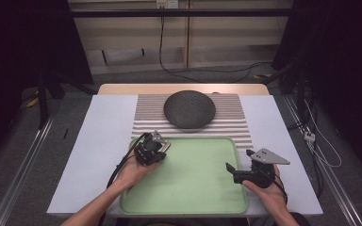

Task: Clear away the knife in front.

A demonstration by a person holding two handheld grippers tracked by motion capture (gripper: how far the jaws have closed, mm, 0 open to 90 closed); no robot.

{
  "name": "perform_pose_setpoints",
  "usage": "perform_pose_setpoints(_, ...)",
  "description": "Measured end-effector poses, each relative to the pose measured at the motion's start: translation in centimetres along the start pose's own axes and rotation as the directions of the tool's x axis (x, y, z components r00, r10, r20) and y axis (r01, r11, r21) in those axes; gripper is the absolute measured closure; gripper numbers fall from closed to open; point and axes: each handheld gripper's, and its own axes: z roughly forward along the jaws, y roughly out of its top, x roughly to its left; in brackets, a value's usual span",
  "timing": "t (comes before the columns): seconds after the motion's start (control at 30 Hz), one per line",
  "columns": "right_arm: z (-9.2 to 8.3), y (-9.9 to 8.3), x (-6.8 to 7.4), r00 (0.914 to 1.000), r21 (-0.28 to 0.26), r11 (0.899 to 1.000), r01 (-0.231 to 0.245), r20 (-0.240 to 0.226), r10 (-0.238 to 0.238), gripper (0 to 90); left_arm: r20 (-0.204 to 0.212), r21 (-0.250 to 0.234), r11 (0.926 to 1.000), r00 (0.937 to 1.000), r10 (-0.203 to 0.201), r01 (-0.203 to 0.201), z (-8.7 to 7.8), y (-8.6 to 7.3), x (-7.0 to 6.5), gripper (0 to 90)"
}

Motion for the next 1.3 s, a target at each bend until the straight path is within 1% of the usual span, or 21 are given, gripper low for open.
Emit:
perform_pose_setpoints(0.07,0.0,0.0,0.0,1.0000,-0.001,1.000,0.001,-0.002,-0.001,6.9,0.006,0.002,1.0000,0.9999,-0.009,0.009,-0.1,0.0,0.1,90.0)
perform_pose_setpoints(0.17,0.0,0.0,0.0,1.0000,-0.001,1.000,-0.002,-0.001,0.002,6.9,0.003,0.012,0.9999,1.0000,0.002,-0.002,-0.2,-0.1,0.2,90.0)
perform_pose_setpoints(0.2,0.0,0.0,0.0,1.0000,0.000,1.000,-0.001,-0.001,0.001,6.9,0.008,0.011,0.9999,1.0000,0.000,0.000,-0.2,-0.1,0.2,90.0)
perform_pose_setpoints(0.33,0.0,0.0,0.0,1.0000,-0.001,1.000,-0.005,-0.002,0.005,6.8,-0.001,0.016,0.9999,1.0000,-0.005,0.005,-0.5,-0.5,0.5,90.0)
perform_pose_setpoints(0.4,0.0,0.0,0.0,1.0000,0.001,1.000,-0.006,-0.002,0.006,6.7,0.001,0.020,0.9996,0.9998,-0.021,0.021,-0.7,-0.7,0.8,90.0)
perform_pose_setpoints(0.47,0.1,0.0,-0.1,1.0000,0.003,1.000,-0.009,-0.002,0.009,6.8,0.000,0.024,0.9994,0.9997,-0.024,0.024,-0.8,-0.9,1.0,90.0)
perform_pose_setpoints(0.5,0.1,0.0,-0.1,1.0000,0.005,1.000,-0.007,-0.002,0.007,6.8,0.004,0.020,0.9991,0.9992,-0.039,0.038,-0.9,-1.0,1.1,90.0)
perform_pose_setpoints(0.57,0.1,0.0,-0.1,1.0000,0.002,1.000,-0.009,0.002,0.009,6.9,-0.002,0.036,0.9988,0.9995,-0.032,0.033,-1.0,-1.0,1.3,90.0)
perform_pose_setpoints(0.73,0.0,0.0,0.0,1.0000,0.002,1.000,-0.004,0.007,0.004,6.9,-0.006,0.040,0.9985,0.9993,-0.037,0.037,-1.2,-1.1,1.4,90.0)
perform_pose_setpoints(0.8,0.0,0.0,0.0,1.0000,0.003,1.000,-0.003,0.009,0.003,6.9,-0.023,0.053,0.9972,0.9984,-0.051,0.053,-1.4,-1.3,1.5,90.0)
perform_pose_setpoints(0.83,0.0,0.0,0.0,1.0000,0.001,1.000,-0.002,0.009,0.002,6.9,-0.032,0.060,0.9972,0.9986,-0.043,0.045,-1.5,-1.5,1.5,90.0)
perform_pose_setpoints(0.87,0.0,0.0,0.0,1.0000,-0.001,1.000,-0.001,0.008,0.001,7.1,-0.034,0.056,0.9971,0.9982,-0.050,0.052,-1.7,-1.7,1.6,90.0)
perform_pose_setpoints(0.9,0.0,0.0,-0.1,1.0000,-0.001,1.000,-0.001,0.010,0.001,7.1,-0.022,0.052,0.9968,0.9980,-0.060,0.061,-1.7,-1.9,1.7,90.0)
perform_pose_setpoints(1.03,0.0,0.0,0.0,0.9999,0.003,1.000,-0.002,0.012,0.002,7.1,-0.034,0.056,0.9966,0.9978,-0.058,0.060,-2.0,-2.2,1.9,90.0)
perform_pose_setpoints(1.17,0.1,0.0,0.0,0.9999,0.005,1.000,-0.002,0.012,0.001,7.2,-0.026,0.064,0.9960,0.9978,-0.061,0.063,-2.1,-2.3,2.1,90.0)
perform_pose_setpoints(1.3,0.1,0.0,0.0,0.9999,0.003,1.000,-0.001,0.013,0.000,7.2,-0.041,0.074,0.9950,0.9971,-0.064,0.067,-2.4,-2.6,2.2,90.0)
